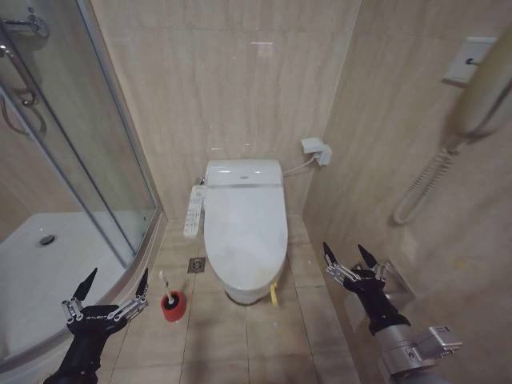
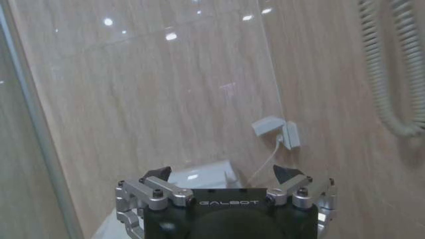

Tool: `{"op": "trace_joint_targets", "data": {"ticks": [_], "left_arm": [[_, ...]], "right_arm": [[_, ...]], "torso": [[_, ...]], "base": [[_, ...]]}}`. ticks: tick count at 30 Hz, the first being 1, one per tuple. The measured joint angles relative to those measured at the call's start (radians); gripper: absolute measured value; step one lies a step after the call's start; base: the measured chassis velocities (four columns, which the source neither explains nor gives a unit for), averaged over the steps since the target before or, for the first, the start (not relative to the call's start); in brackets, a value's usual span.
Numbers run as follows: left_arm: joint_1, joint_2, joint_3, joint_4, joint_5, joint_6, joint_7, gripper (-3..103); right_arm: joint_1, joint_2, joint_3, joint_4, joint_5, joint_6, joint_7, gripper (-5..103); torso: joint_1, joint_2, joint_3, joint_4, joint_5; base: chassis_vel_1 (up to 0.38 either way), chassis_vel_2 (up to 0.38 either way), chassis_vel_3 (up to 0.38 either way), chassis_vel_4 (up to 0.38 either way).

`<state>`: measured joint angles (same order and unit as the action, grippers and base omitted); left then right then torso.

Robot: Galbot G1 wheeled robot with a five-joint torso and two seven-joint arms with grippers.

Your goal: Open the toilet lid, clean the toilet bowl with a toilet brush, close the toilet lid, and flush.

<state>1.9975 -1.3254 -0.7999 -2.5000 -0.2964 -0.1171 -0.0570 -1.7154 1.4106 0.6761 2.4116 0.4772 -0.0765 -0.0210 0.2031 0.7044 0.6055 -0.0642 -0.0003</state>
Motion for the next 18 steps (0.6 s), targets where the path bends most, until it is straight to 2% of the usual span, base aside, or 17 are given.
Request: {"op": "trace_joint_targets", "data": {"ticks": [2,5,10,18], "left_arm": [[0.0,0.0,0.0,0.0,0.0,0.0,0.0,100],[0.0,0.0,0.0,0.0,0.0,0.0,0.0,100],[0.0,0.0,0.0,0.0,0.0,0.0,0.0,100],[0.0,0.0,0.0,0.0,0.0,0.0,0.0,100]], "right_arm": [[-0.013,0.003,-0.005,-0.007,0.001,0.031,-0.007,100],[-0.039,0.008,-0.008,-0.01,-0.029,0.046,-0.02,100],[-0.055,0.015,-0.013,-0.01,-0.087,0.059,-0.012,100],[-0.057,0.001,-0.007,0.016,-0.083,0.044,0.011,100]], "torso": [[0.0,0.0,0.0,0.0009,0.0006],[0.0,0.0,0.0,-0.0002,-0.0001],[0.001,0.0,0.0,0.0001,0.0002],[-0.001,0.0,0.0,0.0003,0.0004]], "base": [[-0.188,0.21,0.199,-0.209],[-0.197,0.181,0.177,-0.186],[-0.136,0.113,0.104,-0.121],[0.032,-0.035,-0.033,0.031]]}}
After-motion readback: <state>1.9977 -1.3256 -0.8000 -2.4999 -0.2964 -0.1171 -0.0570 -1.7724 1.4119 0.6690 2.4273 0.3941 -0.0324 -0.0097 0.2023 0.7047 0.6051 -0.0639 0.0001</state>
